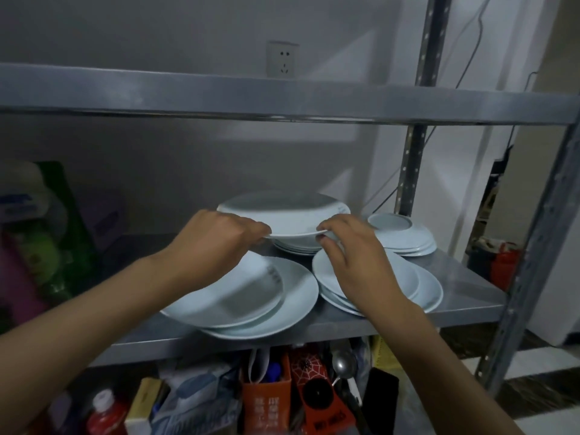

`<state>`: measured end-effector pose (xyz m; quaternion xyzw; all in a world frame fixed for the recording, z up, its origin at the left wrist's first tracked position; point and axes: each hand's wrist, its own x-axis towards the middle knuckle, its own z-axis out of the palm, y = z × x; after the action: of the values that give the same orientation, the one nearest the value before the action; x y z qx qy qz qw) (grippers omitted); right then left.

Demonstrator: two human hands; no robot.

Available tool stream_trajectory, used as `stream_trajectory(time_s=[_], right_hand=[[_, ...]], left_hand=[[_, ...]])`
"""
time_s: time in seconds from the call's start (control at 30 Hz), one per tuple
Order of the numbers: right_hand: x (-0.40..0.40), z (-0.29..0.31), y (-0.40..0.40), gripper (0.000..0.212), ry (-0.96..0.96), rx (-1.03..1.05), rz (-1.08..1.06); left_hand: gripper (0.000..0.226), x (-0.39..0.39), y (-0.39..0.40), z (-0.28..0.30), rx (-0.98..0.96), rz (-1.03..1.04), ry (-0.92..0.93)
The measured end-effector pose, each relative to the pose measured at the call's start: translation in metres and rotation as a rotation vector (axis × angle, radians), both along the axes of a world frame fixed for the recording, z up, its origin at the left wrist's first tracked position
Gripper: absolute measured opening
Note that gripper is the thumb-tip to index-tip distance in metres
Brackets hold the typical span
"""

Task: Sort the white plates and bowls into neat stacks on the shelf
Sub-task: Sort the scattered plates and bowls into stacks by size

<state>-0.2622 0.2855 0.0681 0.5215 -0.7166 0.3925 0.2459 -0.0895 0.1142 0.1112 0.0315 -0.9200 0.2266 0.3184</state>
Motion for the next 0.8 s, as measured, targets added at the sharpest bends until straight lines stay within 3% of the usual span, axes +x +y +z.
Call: stream_trajectory(time_s=[0.13,0.27,0.3,0.4,0.8], right_hand=[[0.020,-0.005,0.004,0.015,0.010,-0.003,0.016],[0.035,-0.021,0.010,0.016,-0.010,0.034,0.057],[0.038,-0.025,0.010,0.017,-0.009,0.035,0.061],[0.049,-0.039,0.009,0.020,-0.021,0.074,0.061],[0.061,-0.073,0.017,0.040,-0.010,0.235,-0.020]], left_hand=[[0.030,0.025,0.006,-0.006,0.149,-0.063,-0.012],[0.040,0.045,0.015,-0.001,0.749,-0.165,-0.183],[0.043,0.048,0.015,0.001,0.804,-0.157,-0.198],[0.055,0.051,0.012,0.002,0.652,-0.053,-0.234],[0.035,0.033,0.002,-0.015,0.516,0.042,-0.347]])
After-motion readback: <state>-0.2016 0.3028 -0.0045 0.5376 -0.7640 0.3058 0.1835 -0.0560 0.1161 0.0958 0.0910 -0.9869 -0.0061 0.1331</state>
